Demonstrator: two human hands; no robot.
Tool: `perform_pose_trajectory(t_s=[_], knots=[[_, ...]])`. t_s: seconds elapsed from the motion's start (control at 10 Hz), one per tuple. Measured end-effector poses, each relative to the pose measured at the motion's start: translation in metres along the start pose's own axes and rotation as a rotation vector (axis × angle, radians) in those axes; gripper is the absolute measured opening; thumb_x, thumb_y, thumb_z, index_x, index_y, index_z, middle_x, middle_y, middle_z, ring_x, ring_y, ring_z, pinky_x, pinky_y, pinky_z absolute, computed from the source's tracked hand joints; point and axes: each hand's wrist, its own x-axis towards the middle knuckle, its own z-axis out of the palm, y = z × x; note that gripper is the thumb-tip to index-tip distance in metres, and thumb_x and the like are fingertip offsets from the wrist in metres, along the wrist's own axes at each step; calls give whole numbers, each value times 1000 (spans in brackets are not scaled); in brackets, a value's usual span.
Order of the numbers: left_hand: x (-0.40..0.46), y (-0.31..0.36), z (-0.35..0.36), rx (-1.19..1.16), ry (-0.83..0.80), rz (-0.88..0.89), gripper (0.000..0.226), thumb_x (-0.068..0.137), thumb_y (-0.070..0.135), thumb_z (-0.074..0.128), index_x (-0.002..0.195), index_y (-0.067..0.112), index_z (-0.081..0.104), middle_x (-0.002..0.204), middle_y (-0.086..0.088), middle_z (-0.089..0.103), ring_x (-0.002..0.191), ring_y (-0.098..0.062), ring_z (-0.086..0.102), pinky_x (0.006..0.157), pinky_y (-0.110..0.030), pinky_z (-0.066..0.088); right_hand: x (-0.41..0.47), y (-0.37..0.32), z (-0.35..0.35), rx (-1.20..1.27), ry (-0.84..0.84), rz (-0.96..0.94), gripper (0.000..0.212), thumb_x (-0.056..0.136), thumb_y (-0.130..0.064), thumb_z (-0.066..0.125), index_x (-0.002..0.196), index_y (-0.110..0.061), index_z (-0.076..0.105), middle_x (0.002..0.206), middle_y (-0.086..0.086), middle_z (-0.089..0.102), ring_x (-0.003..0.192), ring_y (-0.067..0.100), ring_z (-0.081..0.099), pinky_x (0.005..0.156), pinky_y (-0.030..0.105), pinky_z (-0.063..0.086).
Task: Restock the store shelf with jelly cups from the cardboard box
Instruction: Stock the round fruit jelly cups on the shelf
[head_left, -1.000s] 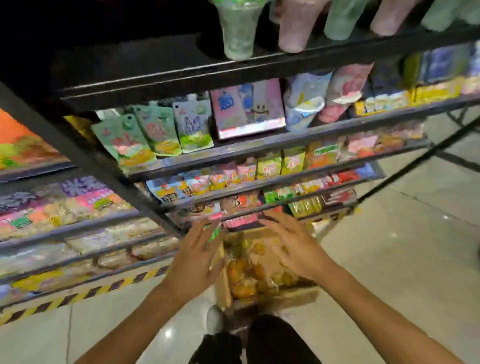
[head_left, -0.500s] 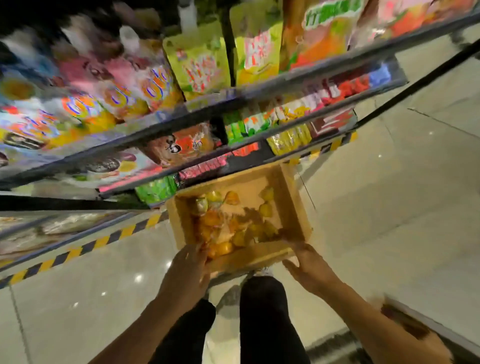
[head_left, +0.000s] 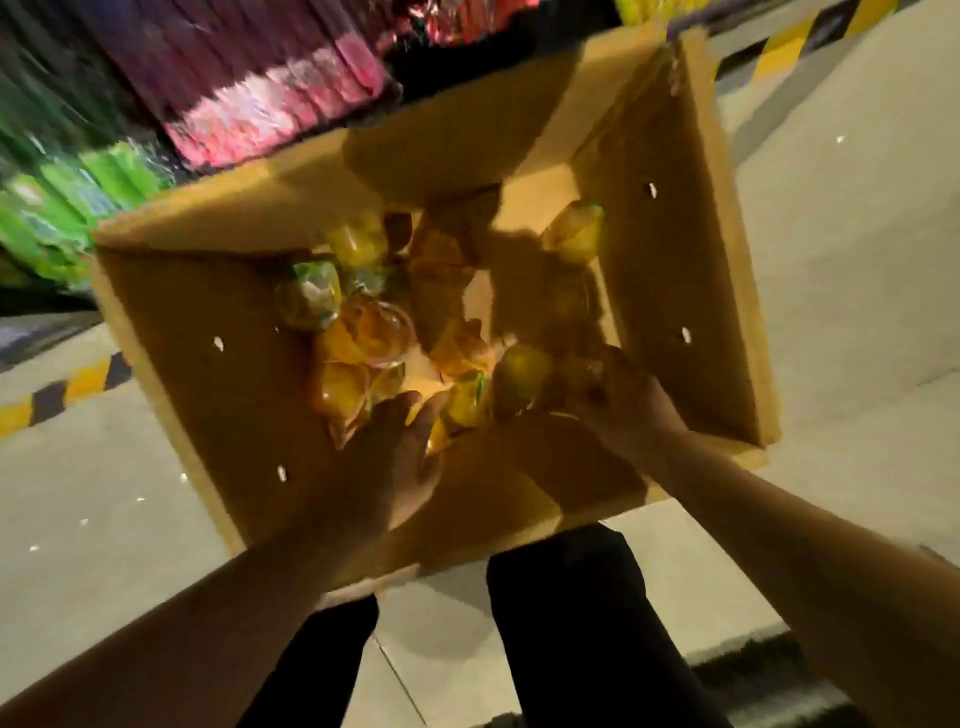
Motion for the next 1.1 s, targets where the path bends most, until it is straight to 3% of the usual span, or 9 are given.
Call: perform_pose_trajectory(t_s=[0.1,0.2,0.3,0.5,0.6,0.7,0.8,0.9,1.1], knots=[[45,-13,23,-80,16,0,67,87,31,58,151,23,42,126,-18,58,114,-38,57,88,-51,54,41,5,10,93,2,120,73,96,-38,67,155,-17,30,145,16,51,123,35,58,96,44,53],[80,-18,40,-60,-17,-54,71,92,31,62,156,29,29,124,-16,60,112,-36,58,94,-47,51,67,11,19,104,-73,202,73,96,-39,66,153,-13,28,147,14,48,133,32,50,103,38,44],[104,-16,51,-31,-145,-135,67,99,31,55,156,31,19,122,-13,57,113,-34,59,89,-41,50,91,24,35,155,-128,244,57,100,-39,59,148,-16,38,144,9,49,122,24,52,100,37,42],[122,-18,68,-146,-96,-213,69,107,32,44,161,19,3,109,-7,61,94,-25,60,80,-32,45,107,44,61,301,39,365,41,99,-31,63,131,-5,63,133,14,64,124,31,59,89,29,45],[124,-20,75,-181,18,-186,65,105,26,50,160,17,15,146,-14,44,128,-32,52,98,-36,45,120,44,69,355,47,387,39,99,-33,63,131,-11,63,133,13,64,123,30,59,86,29,42],[127,-21,84,-189,145,-121,70,98,17,61,157,14,24,163,-16,19,150,-33,24,118,-39,29,130,44,68,403,-38,371,32,98,-36,64,125,-20,59,129,8,63,120,28,59,94,35,45],[131,-24,87,-236,221,-73,67,90,12,69,149,15,37,153,-14,33,142,-32,34,114,-39,34,128,43,70,509,-10,296,29,93,-21,72,101,-34,47,122,4,61,114,27,60,95,41,50],[127,-28,84,-320,258,-31,65,81,13,80,137,18,48,139,-8,46,129,-30,49,104,-44,48,117,37,71,595,139,250,53,85,-20,80,127,-31,49,107,-11,62,89,12,61,70,30,51],[69,-5,34,-559,337,-98,64,72,23,89,127,26,57,128,-3,62,118,-22,58,93,-14,44,42,4,45,497,407,26,58,73,-36,89,123,-31,62,113,-13,64,107,13,63,91,30,53]])
